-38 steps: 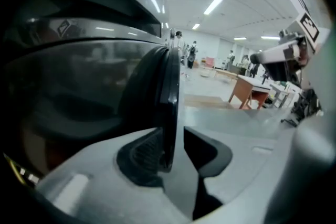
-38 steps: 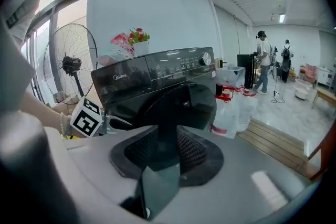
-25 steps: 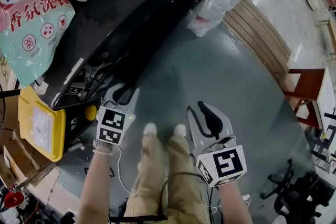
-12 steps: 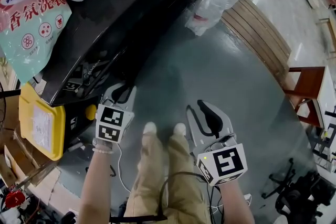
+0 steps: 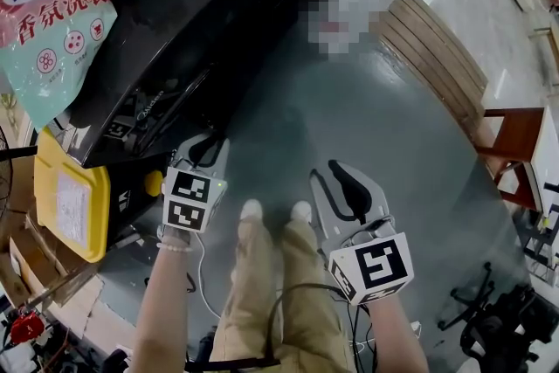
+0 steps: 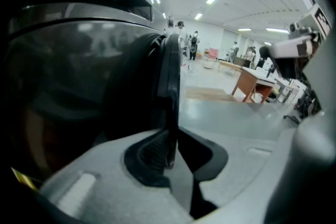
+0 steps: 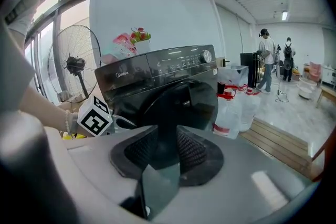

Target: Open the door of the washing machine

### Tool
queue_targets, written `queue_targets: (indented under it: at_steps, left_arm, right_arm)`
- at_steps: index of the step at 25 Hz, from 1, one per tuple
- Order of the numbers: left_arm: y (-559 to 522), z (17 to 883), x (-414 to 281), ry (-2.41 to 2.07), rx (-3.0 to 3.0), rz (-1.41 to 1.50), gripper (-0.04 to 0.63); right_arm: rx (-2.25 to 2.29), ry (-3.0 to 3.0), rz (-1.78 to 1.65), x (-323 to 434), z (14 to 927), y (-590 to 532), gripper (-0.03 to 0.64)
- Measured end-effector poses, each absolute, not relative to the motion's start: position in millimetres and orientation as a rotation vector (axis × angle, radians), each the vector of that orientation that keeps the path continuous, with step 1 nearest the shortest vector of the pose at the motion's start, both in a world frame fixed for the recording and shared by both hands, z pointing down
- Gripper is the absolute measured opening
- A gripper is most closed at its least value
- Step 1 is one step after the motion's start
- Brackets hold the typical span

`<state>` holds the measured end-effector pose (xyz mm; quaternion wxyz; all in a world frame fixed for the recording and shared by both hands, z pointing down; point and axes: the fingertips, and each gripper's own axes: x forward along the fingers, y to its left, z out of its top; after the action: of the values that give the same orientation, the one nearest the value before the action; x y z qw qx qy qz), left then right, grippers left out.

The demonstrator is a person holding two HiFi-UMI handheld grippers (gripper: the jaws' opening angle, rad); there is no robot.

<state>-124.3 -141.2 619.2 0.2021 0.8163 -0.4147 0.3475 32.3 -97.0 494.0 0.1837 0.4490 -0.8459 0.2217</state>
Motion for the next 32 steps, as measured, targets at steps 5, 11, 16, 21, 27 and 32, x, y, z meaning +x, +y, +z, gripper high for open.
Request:
queue_targets:
  at_steps: [5,11,16,21,27,32]
  left_arm:
    - [-132,620,-110,-1.115,2.291,0.978,0.041]
    - [-119,621,-89,-1.044,2.311,0.980,0.043]
    - [-104,621,-62,-0.969,2.340,0.974,0.051]
    - [-91,621,-33,-0.890,2.372,0.974,0.054]
    - [-78,620,-5,-0.809,2.407,0.962,0.054]
    - [-68,612,6,-0.777,2.425,0.905,0.034]
  right_arm:
    - [1.270,-2.387,0.619,37,491,-97,0.095]
    - [1.276,-2.379,0.618,46,492,-96,0.095]
    - [1.283,-2.373,0.623,54,493,-93,0.095]
    - [1.288,-2.365,0.628,63,496,-90,0.095]
    - [1.293,-2.351,0.634,72,501,-88,0.095]
    - [1.295,-2.348,0.648,75,506,-91,0.097]
